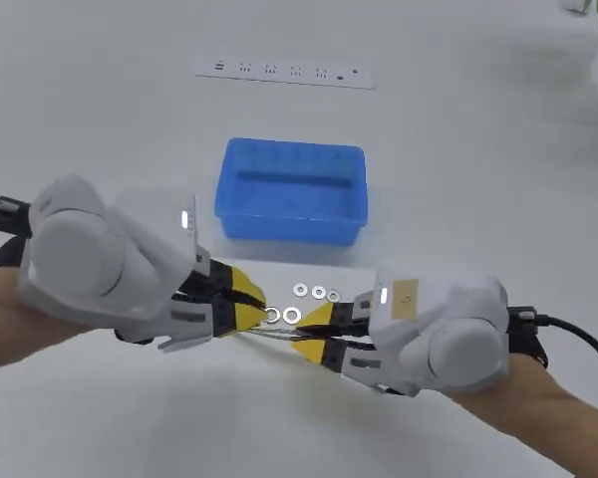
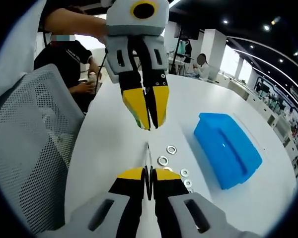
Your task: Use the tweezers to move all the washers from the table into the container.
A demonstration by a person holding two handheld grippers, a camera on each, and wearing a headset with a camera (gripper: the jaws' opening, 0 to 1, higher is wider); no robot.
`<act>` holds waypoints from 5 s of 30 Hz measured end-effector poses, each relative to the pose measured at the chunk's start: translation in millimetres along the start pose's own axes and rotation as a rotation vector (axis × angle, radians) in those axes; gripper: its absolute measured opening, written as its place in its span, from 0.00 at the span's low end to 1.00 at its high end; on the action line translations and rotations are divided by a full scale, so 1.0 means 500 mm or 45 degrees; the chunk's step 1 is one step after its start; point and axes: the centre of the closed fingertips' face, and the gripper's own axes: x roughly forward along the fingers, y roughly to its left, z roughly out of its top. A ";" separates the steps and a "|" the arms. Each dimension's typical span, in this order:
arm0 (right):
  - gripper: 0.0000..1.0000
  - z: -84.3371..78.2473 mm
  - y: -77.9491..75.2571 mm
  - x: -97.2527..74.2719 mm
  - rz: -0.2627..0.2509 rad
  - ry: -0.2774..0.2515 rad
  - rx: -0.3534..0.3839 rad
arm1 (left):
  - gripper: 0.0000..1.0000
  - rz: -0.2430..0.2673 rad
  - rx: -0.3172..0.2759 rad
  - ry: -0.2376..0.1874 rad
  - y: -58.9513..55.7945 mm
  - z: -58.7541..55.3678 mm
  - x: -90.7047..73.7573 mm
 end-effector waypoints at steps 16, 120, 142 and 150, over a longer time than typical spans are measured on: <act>0.07 0.014 0.001 -0.007 0.013 -0.014 -0.003 | 0.17 -0.181 0.161 0.218 -0.017 -0.096 0.081; 0.12 0.040 -0.046 0.032 0.000 -0.087 0.019 | 0.05 -0.083 0.104 -0.294 0.019 0.117 -0.012; 0.11 0.022 -0.046 0.028 0.005 -0.070 0.059 | 0.05 -0.139 0.024 -0.323 0.023 0.121 -0.005; 0.10 0.021 -0.047 0.027 0.006 -0.066 0.107 | 0.05 -0.161 -0.028 -0.346 0.022 0.118 0.009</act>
